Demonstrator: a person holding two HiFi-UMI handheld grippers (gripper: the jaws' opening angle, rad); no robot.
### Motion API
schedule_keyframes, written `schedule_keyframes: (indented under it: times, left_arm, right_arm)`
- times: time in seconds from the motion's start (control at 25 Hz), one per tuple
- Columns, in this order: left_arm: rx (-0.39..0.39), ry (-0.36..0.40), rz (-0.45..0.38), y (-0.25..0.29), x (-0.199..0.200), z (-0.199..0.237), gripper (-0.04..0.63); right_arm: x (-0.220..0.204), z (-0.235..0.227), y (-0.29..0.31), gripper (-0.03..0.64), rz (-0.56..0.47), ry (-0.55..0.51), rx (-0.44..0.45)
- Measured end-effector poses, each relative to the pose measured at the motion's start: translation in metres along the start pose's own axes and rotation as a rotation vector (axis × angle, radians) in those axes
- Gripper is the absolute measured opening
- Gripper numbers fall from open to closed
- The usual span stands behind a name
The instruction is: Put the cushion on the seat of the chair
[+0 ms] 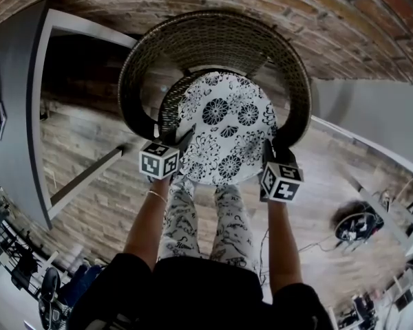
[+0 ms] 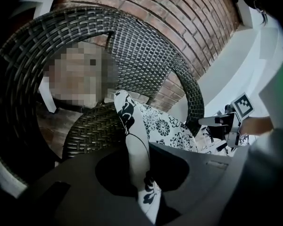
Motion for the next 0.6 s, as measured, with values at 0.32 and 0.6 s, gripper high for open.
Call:
schedule_keyframes:
  times: [0.32, 0.6]
  left_arm:
    - [0.034, 0.004, 0.023, 0.004, 0.003, 0.005, 0.044]
    - [0.069, -0.010, 0.030, 0.008, 0.004, 0.012, 0.044]
  right_arm:
    - [0.003, 0.007, 0.000, 0.078, -0.005, 0.007, 0.037]
    - [0.003, 0.012, 0.001, 0.078, -0.013, 0.024, 0.054]
Point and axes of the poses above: the fingertips, and each gripper's own axes: y forward along the fingers, z to its left, x out of its top, the point moved 6 cm from there along -y, backward along the fingers, and after that the axes turned 13 degrees about x, right-handed, at the moved point
